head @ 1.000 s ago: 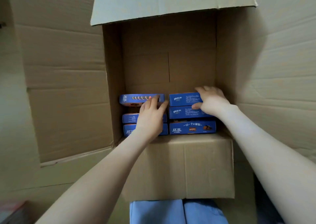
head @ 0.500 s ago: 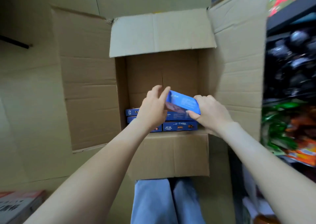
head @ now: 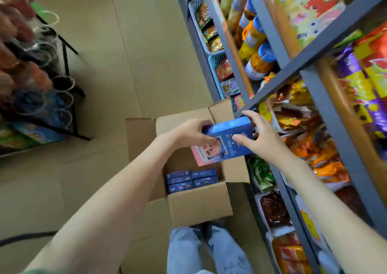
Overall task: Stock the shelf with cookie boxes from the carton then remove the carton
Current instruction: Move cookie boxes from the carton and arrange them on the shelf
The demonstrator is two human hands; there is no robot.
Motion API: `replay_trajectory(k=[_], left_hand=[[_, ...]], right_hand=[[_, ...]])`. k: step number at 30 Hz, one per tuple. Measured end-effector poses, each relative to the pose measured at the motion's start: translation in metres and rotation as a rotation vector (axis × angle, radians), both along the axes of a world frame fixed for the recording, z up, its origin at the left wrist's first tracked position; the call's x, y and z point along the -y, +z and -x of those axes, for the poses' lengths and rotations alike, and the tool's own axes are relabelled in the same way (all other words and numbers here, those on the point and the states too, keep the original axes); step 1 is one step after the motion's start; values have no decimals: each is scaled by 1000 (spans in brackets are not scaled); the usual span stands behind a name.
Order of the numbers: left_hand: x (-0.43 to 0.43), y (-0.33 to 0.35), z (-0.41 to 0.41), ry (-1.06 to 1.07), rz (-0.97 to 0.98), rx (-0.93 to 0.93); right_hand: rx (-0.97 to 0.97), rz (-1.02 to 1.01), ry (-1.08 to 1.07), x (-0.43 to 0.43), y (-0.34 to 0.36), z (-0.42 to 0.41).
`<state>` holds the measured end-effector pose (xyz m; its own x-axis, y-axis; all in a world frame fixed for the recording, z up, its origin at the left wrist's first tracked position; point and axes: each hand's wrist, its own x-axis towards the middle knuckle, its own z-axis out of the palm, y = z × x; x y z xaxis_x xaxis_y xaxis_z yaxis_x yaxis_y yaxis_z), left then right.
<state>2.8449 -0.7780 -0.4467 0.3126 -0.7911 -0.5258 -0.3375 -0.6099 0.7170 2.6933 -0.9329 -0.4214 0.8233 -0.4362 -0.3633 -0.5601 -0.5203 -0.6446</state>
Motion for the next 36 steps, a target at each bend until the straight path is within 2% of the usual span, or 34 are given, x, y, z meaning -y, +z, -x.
replay_trajectory(k=[3, 6, 9, 12, 15, 18, 21, 24, 27, 32, 36], left_hand=[[10, 58, 2, 197, 108, -179], [28, 125, 13, 222, 231, -278], [42, 182, 30, 177, 350, -361], [51, 222, 43, 128, 363, -611], [63, 263, 63, -5, 334, -804], [73, 309, 104, -234, 345, -860], [86, 343, 146, -388, 313, -925], [99, 373, 190, -520, 322, -879], [102, 406, 238, -582, 491, -729], [100, 462, 299, -334, 1008, -447], [80, 508, 343, -204, 1351, -302]], right_hand=[[62, -26, -164, 4, 57, 19], [126, -19, -303, 5, 116, 41], [348, -16, -427, -1, 172, 67], [592, -44, -459, -15, 229, 101], [749, -108, -381, -26, 280, 137], [867, -203, -344, -30, 319, 169], [917, -199, -342, -37, 351, 203], [1014, -127, -387, -50, 379, 236], [1181, 32, -432, -57, 409, 267], [1299, 304, -410, -61, 458, 309], [1366, 388, -413, -65, 496, 332]])
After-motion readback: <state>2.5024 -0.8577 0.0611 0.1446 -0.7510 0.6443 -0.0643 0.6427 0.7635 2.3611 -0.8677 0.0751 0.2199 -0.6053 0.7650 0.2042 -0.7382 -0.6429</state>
